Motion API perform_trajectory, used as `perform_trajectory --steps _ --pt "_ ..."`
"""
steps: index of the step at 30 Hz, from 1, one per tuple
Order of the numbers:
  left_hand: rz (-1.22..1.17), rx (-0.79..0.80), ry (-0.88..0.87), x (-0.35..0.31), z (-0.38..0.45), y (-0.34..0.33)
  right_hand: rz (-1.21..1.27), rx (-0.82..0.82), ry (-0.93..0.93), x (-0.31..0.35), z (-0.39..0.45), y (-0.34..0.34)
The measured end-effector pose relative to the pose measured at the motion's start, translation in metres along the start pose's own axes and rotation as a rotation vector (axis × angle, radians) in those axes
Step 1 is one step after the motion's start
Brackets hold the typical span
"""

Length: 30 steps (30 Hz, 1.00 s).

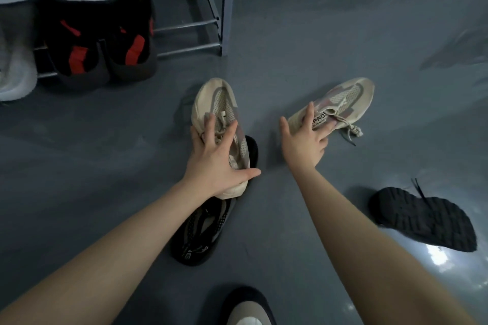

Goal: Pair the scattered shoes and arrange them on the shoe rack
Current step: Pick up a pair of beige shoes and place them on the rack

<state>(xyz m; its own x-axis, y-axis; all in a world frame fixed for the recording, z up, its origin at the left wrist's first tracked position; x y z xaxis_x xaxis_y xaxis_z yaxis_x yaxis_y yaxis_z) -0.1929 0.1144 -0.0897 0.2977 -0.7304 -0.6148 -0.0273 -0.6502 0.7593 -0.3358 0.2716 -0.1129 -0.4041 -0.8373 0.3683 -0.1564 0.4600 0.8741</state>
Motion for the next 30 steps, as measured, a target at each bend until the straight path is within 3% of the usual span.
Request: perform_trajectory --steps 6,16,20,26,30 --pt "0.068 0.021 0.1 -0.001 -0.013 0.0 -0.123 -0.034 0.07 0.001 0.003 -0.003" --pt "-0.109 -0.205 -0.042 0.002 -0.046 0.01 0.024 0.152 0.46 -0.051 -0.104 0.003" --pt "-0.132 -0.19 -0.054 0.014 -0.066 0.015 0.02 0.188 0.427 -0.071 -0.13 0.001" --pt "-0.034 -0.103 0.002 0.014 -0.082 0.006 -0.181 0.165 0.303 -0.068 -0.127 -0.011" --pt "0.067 -0.134 0.004 0.018 -0.083 0.005 -0.235 0.083 0.294 -0.065 -0.128 -0.011"
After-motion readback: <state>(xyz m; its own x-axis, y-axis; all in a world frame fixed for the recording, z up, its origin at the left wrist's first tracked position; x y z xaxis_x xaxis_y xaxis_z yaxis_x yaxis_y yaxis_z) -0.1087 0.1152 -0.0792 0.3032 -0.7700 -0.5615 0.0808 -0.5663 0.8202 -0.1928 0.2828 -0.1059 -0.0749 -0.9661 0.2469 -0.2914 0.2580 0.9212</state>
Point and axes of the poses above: each hand's wrist, its own z-axis towards the middle knuckle, its own y-axis out of the back of the hand, x = y × z, the point moved 7 cm from there along z, towards the middle knuckle, and after that the axes turned 14 degrees about -y, right-handed, at the moved point
